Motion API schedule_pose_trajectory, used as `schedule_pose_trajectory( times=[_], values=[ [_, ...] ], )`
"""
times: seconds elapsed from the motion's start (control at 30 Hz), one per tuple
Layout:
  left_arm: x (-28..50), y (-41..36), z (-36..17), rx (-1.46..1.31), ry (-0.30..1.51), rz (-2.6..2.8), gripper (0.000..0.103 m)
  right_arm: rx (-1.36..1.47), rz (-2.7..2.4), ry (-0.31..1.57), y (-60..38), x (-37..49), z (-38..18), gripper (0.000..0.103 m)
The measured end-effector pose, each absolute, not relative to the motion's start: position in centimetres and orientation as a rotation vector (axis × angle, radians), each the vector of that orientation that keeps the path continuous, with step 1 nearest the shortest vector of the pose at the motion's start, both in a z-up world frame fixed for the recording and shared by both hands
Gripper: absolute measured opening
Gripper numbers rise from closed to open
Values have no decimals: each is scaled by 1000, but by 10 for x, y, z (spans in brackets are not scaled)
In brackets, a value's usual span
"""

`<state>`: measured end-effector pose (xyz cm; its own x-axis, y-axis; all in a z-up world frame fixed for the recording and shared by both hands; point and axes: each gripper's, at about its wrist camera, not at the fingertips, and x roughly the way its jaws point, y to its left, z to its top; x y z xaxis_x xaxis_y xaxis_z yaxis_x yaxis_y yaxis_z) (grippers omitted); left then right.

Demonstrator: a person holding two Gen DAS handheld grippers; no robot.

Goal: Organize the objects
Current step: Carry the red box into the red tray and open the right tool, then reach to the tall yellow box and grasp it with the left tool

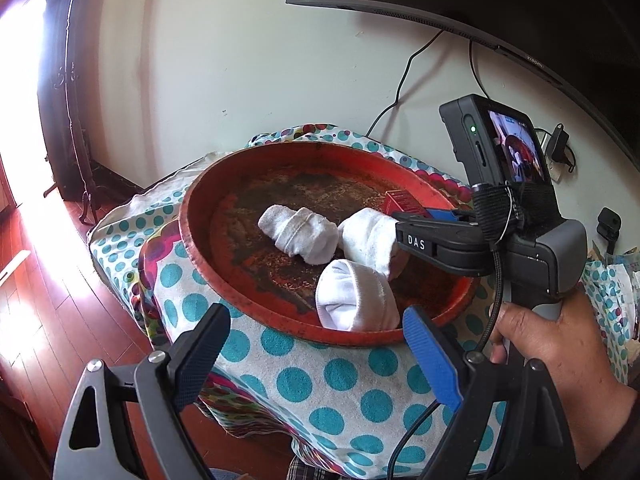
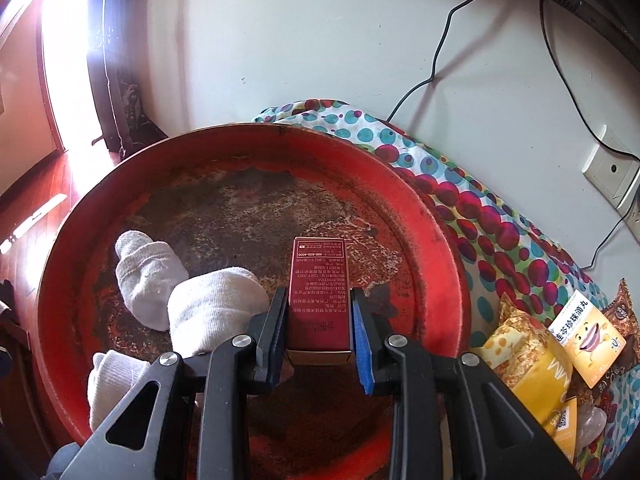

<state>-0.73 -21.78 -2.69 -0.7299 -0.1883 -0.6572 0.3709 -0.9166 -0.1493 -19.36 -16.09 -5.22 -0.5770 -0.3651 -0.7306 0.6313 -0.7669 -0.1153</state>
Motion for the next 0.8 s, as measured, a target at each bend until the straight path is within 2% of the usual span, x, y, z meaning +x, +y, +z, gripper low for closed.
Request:
schedule_pose_trajectory(
  times=[0.13, 0.17, 0.27, 0.47, 0.53, 0.6, 0.8],
  values=[
    [-7, -215, -27, 960, 384, -2642, 90, 969, -2312, 483, -159, -193, -50, 29],
    [-7, -214, -26, 958, 377, -2643, 90, 958, -2320, 488, -158, -192, -49, 32],
    [-7, -213, -25, 952, 365, -2641, 90, 929, -2359, 484, -149, -189, -41, 60],
    [-6, -208, -22, 934, 328, -2645, 90, 903, -2396, 472, -130, -181, -26, 63],
    [-6, -205, -22, 938, 314, -2647, 90, 902, -2417, 445, -118, -179, -22, 66],
    [-6, -202, -23, 943, 303, -2646, 90, 890, -2443, 409, -102, -174, -20, 75],
    [-7, -194, -24, 949, 265, -2654, 90, 894, -2515, 348, -42, -159, -24, 79]
  ],
)
